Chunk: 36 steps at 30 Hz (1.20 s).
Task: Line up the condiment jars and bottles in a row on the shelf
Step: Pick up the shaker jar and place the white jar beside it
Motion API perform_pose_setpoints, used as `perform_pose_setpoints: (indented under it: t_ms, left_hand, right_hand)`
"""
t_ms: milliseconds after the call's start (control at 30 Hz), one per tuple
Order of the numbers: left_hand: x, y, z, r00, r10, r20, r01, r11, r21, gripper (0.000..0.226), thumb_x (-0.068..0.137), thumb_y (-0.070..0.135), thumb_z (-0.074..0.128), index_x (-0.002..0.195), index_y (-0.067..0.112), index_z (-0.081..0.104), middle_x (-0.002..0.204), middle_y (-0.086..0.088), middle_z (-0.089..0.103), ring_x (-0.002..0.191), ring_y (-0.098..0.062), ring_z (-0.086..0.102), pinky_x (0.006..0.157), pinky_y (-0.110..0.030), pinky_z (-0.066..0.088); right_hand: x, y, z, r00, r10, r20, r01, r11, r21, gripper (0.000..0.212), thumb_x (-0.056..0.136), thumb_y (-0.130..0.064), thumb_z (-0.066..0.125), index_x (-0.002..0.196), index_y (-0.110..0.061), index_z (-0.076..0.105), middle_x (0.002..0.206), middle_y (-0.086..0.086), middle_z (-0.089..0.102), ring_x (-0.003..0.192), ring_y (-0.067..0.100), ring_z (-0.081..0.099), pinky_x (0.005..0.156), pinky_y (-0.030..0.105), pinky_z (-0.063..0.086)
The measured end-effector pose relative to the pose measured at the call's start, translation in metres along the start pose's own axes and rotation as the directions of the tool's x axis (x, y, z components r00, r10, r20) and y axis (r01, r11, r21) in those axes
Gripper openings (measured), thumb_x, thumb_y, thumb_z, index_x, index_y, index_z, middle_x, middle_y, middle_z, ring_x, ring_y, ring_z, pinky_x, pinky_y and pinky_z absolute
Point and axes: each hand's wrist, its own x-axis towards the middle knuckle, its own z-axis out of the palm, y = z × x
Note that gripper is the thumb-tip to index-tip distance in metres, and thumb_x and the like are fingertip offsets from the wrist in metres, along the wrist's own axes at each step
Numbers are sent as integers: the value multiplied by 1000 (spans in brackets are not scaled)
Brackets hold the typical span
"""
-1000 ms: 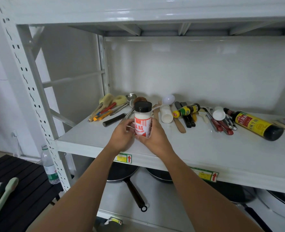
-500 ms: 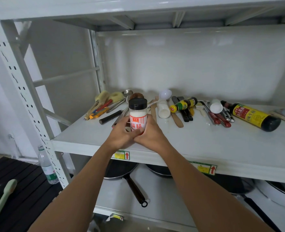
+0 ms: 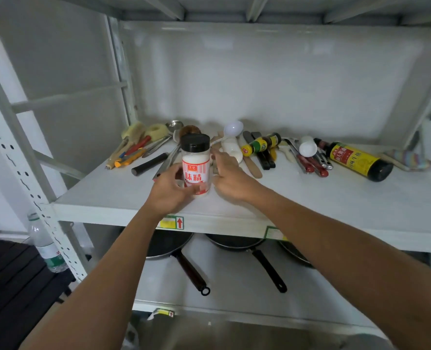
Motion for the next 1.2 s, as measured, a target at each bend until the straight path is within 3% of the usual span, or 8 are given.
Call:
perform_pose_setpoints:
  t_ms: [167, 300, 533, 667, 733, 833, 933, 1200]
  left_hand:
    - [-2, 1, 2, 1000, 18, -12, -18, 1000, 3, 70, 76, 44, 90, 136, 29, 55, 116, 18, 61, 103, -4, 61, 82, -20, 46]
    - [-1, -1, 5, 1000, 22, 0, -22, 1000, -2, 69, 77, 37, 90, 132, 36, 50, 105, 26, 55, 86, 13, 54, 65, -5, 36]
    - [3, -9, 6, 998, 58, 4, -58, 997, -54, 79, 77, 38, 89, 143, 33, 46, 125, 19, 57, 109, -2, 55, 79, -9, 39]
    - [5, -14, 9, 996, 84, -20, -85, 995, -56, 83, 77, 37, 90, 145, 34, 43, 129, 18, 59, 112, -1, 56, 81, -8, 39]
    - [6, -17, 11, 995, 95, -32, -97, 994, -49, 83, 76, 38, 90, 144, 36, 42, 125, 22, 56, 108, 2, 54, 77, -3, 37]
    - [7, -17, 11, 994, 104, -30, -106, 993, -46, 83, 76, 39, 90, 143, 38, 41, 120, 26, 52, 99, 6, 54, 70, 0, 35]
    - [7, -16, 11, 993, 110, -37, -112, 993, -39, 83, 76, 40, 90, 143, 38, 41, 119, 26, 51, 96, 9, 54, 67, 1, 35]
    - [-3, -4, 2, 999, 50, -4, -50, 998, -32, 81, 76, 38, 90, 143, 34, 44, 117, 24, 54, 97, 5, 54, 73, -5, 37]
  right_hand:
    - [43, 6, -38, 980, 141, -140, -154, 985, -84, 61, 97, -34, 61, 151, -11, 44, 142, 10, 56, 130, 26, 51, 99, 37, 46]
    - [83, 11, -52, 957, 217, -190, -260, 935, -243, 69, 97, -37, 64, 153, -9, 37, 146, 19, 52, 135, 41, 49, 108, 45, 44]
    - [133, 22, -54, 940, 319, -124, -342, 883, -320, 79, 93, -46, 67, 150, -8, 27, 118, 10, 54, 112, 32, 59, 98, 50, 52]
    - [155, 33, -44, 952, 301, -59, -294, 842, -452, 48, 87, -47, 65, 117, -10, 59, 107, 7, 65, 100, 30, 67, 88, 41, 57]
    - [157, 33, -39, 954, 299, -39, -281, 834, -475, 38, 84, -39, 67, 107, -13, 53, 106, 8, 58, 96, 29, 60, 90, 39, 54]
    - [158, 36, -35, 952, 299, -63, -291, 824, -487, 47, 85, -27, 68, 113, -19, 31, 111, 13, 45, 99, 28, 45, 93, 39, 44]
    - [155, 31, -37, 941, 332, -60, -327, 855, -401, 59, 70, -43, 54, 119, -13, 40, 122, 12, 56, 106, 33, 54, 105, 50, 47]
    - [126, -3, -63, 965, 200, -171, -252, 889, -382, 77, 87, -48, 75, 144, -17, 32, 131, 19, 45, 113, 42, 58, 80, 40, 47]
